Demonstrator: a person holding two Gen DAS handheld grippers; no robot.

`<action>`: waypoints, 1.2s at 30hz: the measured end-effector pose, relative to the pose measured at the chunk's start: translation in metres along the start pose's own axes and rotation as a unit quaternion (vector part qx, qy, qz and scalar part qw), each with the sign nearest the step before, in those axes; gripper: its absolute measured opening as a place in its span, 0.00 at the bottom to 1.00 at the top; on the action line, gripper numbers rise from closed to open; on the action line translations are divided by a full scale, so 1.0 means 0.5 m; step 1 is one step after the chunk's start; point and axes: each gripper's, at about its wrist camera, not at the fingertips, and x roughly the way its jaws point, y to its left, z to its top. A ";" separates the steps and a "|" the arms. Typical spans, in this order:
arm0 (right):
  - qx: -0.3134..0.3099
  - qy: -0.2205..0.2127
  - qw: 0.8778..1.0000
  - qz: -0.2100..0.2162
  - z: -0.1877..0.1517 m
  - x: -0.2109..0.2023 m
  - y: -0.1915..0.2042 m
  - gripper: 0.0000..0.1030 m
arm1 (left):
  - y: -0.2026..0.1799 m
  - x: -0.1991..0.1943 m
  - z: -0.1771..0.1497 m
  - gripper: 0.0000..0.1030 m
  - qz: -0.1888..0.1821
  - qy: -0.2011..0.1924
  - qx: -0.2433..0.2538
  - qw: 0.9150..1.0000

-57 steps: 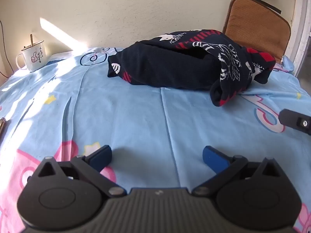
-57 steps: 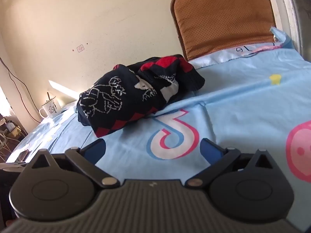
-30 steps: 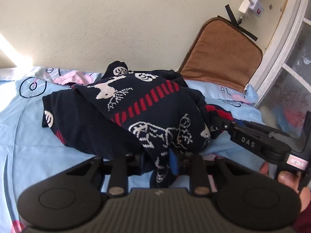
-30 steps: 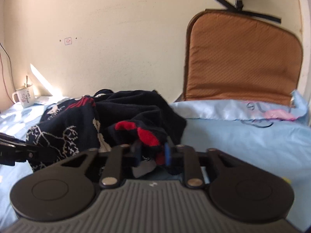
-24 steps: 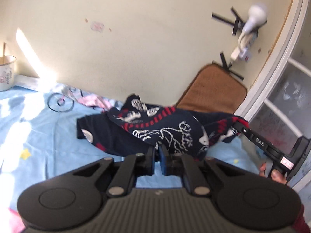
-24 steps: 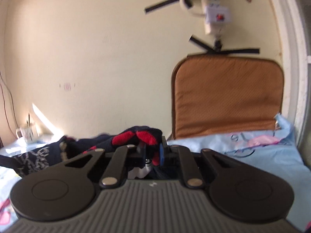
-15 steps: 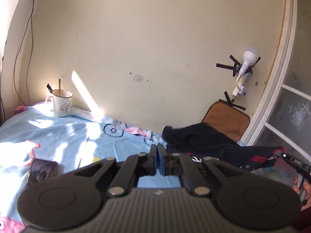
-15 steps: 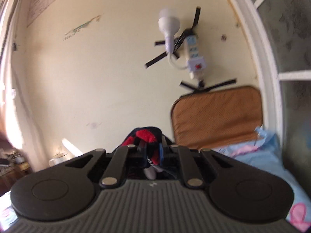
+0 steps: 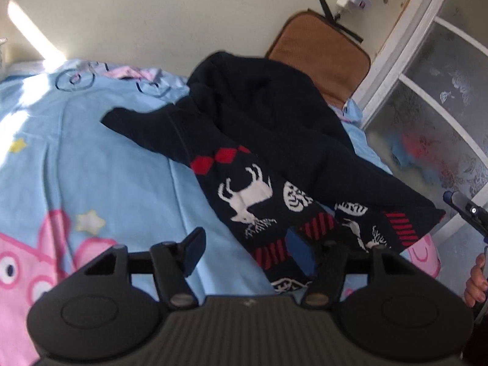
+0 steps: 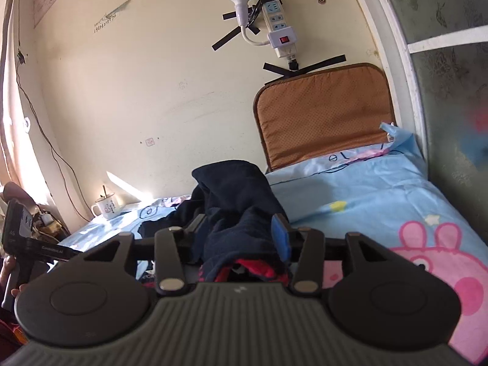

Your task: Fold small clothes

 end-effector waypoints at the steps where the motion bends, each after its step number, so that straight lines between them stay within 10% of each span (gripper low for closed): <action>1: -0.004 0.002 1.000 -0.009 -0.007 0.000 -0.004 0.59 | -0.008 0.032 -0.001 0.64 -0.005 0.018 -0.007 1.000; 4: 0.004 0.002 1.000 -0.028 -0.023 0.003 -0.021 0.71 | -0.034 0.081 -0.007 0.76 -0.014 0.021 -0.015 1.000; 5: 0.011 0.002 0.999 -0.034 -0.030 0.005 -0.024 0.73 | -0.052 0.087 -0.005 0.59 -0.013 0.028 -0.002 1.000; 6: 0.015 0.004 0.999 -0.033 -0.030 0.012 -0.030 0.74 | -0.061 0.090 -0.006 0.20 -0.007 0.032 0.007 0.999; 7: 0.018 0.009 0.999 -0.030 -0.032 0.023 -0.031 0.79 | -0.071 0.088 -0.004 0.08 0.013 0.032 0.017 0.999; 10: 0.011 0.049 0.998 -0.028 -0.040 0.073 -0.037 0.78 | -0.057 0.031 0.007 0.08 0.030 0.001 0.008 1.000; 12: 0.039 0.085 0.995 0.023 -0.051 0.107 -0.035 0.55 | -0.024 -0.053 0.016 0.08 0.045 -0.051 -0.009 0.998; 17: 0.064 -0.006 0.978 0.200 -0.020 0.085 -0.023 0.67 | 0.104 -0.262 0.015 0.08 0.231 -0.139 -0.073 0.960; 22: 0.072 -0.022 0.990 0.116 -0.007 0.111 -0.062 0.69 | 0.098 -0.269 -0.039 0.12 0.333 -0.100 -0.033 0.937; 27: -0.018 0.050 0.997 0.048 -0.059 0.120 -0.036 0.68 | -0.034 -0.219 -0.096 0.32 0.291 -0.081 0.160 0.940; 31: -0.122 0.116 0.986 -0.007 -0.107 0.115 -0.015 0.67 | -0.124 -0.121 -0.153 0.44 0.262 -0.071 0.354 0.895; 36: -0.154 0.149 0.976 -0.045 -0.110 0.131 -0.019 0.67 | -0.145 -0.014 -0.198 0.46 0.254 -0.064 0.481 0.837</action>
